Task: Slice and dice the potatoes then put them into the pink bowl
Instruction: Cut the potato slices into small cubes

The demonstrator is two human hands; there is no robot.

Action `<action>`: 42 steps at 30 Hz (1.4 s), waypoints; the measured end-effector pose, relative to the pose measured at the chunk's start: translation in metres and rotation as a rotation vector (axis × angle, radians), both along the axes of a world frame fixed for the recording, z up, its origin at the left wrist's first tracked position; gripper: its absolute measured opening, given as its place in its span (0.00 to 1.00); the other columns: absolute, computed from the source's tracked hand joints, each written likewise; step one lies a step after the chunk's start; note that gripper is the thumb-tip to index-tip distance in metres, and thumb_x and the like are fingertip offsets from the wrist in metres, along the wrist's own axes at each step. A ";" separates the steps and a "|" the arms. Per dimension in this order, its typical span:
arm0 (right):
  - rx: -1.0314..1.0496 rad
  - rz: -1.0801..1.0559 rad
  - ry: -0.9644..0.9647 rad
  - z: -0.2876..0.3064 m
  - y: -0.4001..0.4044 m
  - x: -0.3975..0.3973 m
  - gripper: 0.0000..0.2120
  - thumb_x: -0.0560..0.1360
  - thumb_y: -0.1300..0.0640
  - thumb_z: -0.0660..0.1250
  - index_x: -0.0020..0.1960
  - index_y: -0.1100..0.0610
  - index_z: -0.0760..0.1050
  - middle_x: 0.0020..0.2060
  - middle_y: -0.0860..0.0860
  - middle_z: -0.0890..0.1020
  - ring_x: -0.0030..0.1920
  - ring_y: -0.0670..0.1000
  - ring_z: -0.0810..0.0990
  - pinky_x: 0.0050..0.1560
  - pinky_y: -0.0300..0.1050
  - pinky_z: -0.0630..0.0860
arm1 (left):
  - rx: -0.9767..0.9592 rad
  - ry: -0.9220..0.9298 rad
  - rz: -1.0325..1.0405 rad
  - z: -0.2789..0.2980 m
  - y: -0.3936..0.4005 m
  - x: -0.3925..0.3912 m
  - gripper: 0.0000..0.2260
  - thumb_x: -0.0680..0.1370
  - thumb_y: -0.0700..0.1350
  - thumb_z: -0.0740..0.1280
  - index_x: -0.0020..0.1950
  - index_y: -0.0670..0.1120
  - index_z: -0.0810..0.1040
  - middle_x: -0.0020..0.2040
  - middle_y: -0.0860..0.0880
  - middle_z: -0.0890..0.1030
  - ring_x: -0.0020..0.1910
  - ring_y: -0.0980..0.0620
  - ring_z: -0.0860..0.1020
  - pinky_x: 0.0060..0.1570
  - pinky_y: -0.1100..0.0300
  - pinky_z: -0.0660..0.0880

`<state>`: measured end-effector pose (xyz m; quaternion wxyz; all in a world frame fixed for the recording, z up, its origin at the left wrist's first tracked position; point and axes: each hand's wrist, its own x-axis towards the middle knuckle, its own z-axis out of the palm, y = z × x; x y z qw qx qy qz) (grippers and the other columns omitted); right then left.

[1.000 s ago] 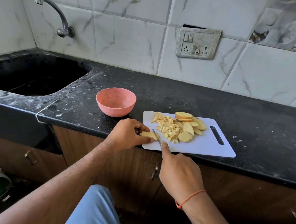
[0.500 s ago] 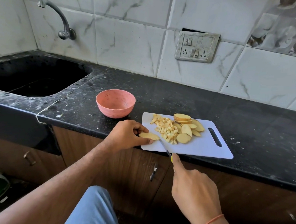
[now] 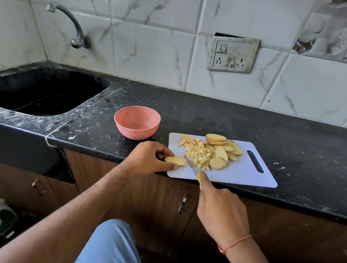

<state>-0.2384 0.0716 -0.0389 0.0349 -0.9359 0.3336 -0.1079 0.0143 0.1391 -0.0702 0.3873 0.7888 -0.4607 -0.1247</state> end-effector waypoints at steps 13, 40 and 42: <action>0.027 0.058 -0.006 -0.002 0.004 0.023 0.25 0.87 0.48 0.52 0.83 0.45 0.56 0.32 0.45 0.75 0.33 0.46 0.75 0.30 0.42 0.70 | -0.022 0.059 0.023 -0.006 -0.003 0.001 0.19 0.66 0.60 0.85 0.52 0.56 0.89 0.42 0.59 0.86 0.43 0.56 0.82 0.42 0.60 0.79; 0.017 -0.001 0.071 0.005 -0.001 -0.024 0.27 0.87 0.49 0.51 0.84 0.42 0.50 0.30 0.48 0.74 0.28 0.47 0.72 0.25 0.40 0.62 | 0.000 0.010 0.005 -0.001 -0.001 0.000 0.20 0.66 0.61 0.84 0.55 0.57 0.88 0.43 0.59 0.85 0.43 0.60 0.80 0.41 0.66 0.76; 0.060 0.010 0.013 0.006 -0.001 -0.022 0.26 0.87 0.47 0.51 0.84 0.42 0.51 0.30 0.46 0.74 0.28 0.46 0.73 0.25 0.40 0.63 | 0.002 0.021 -0.012 0.000 0.001 0.001 0.20 0.67 0.60 0.84 0.56 0.57 0.88 0.44 0.58 0.84 0.44 0.60 0.80 0.43 0.67 0.77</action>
